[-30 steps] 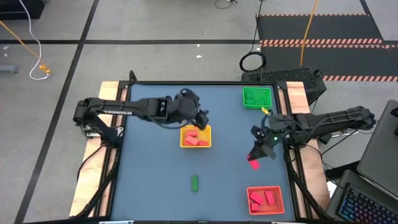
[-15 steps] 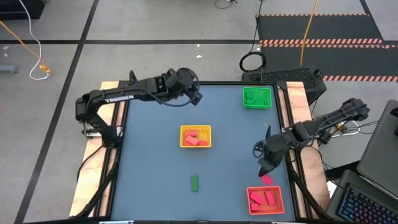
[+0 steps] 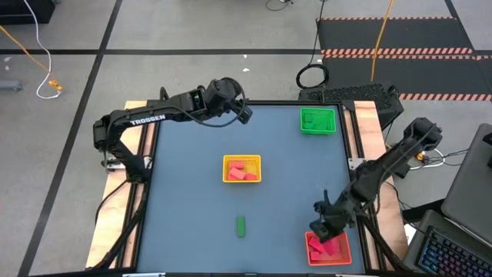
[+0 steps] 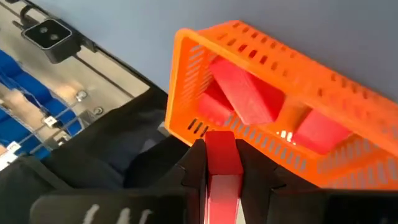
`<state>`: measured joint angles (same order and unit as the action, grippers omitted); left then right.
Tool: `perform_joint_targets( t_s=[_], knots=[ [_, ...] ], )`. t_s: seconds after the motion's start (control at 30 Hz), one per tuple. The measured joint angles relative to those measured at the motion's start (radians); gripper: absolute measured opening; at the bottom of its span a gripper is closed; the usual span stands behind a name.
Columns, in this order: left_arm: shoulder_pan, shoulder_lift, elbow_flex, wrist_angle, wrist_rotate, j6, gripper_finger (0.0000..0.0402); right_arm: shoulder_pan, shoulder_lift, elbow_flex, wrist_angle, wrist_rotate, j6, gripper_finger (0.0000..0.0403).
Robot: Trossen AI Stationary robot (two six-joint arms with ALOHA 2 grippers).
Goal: Sort & place blocks by color
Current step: Put the red block into the orange basket, then put the green block into the green basket
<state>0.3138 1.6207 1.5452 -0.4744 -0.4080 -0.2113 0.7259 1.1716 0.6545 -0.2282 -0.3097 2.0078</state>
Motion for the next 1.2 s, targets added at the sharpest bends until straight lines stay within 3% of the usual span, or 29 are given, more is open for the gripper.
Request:
perform_joint_targets(
  t_s=[0.23, 0.5, 0.67, 0.8, 1.0, 1.2],
  knots=[
    [0.003, 0.000, 0.000, 0.007, 0.023, 0.002, 0.0186, 0.056, 0.051, 0.000, 0.030, 0.121, 0.048, 0.0062],
    [-0.003, 0.000, 0.001, -0.028, 0.071, 0.017, 0.0186, 0.062, 0.055, 0.000, 0.030, 0.098, 0.025, 0.0224],
    [-0.015, 0.000, 0.001, -0.048, 0.072, 0.008, 0.0186, 0.062, 0.055, 0.000, 0.029, 0.098, 0.055, 0.0279],
    [-0.022, 0.000, 0.001, -0.047, 0.149, -0.004, 0.0186, 0.062, 0.054, 0.000, 0.031, 0.101, 0.052, 0.0284],
    [-0.067, 0.000, 0.002, -0.131, 0.499, -0.220, 0.0186, 0.047, -0.012, 0.000, 0.015, 0.164, -0.053, 0.0272],
    [-0.232, 0.007, 0.002, -0.322, 0.522, -0.381, 0.0186, -0.020, -0.133, 0.000, -0.008, 0.378, -0.226, 0.0265]
  ],
)
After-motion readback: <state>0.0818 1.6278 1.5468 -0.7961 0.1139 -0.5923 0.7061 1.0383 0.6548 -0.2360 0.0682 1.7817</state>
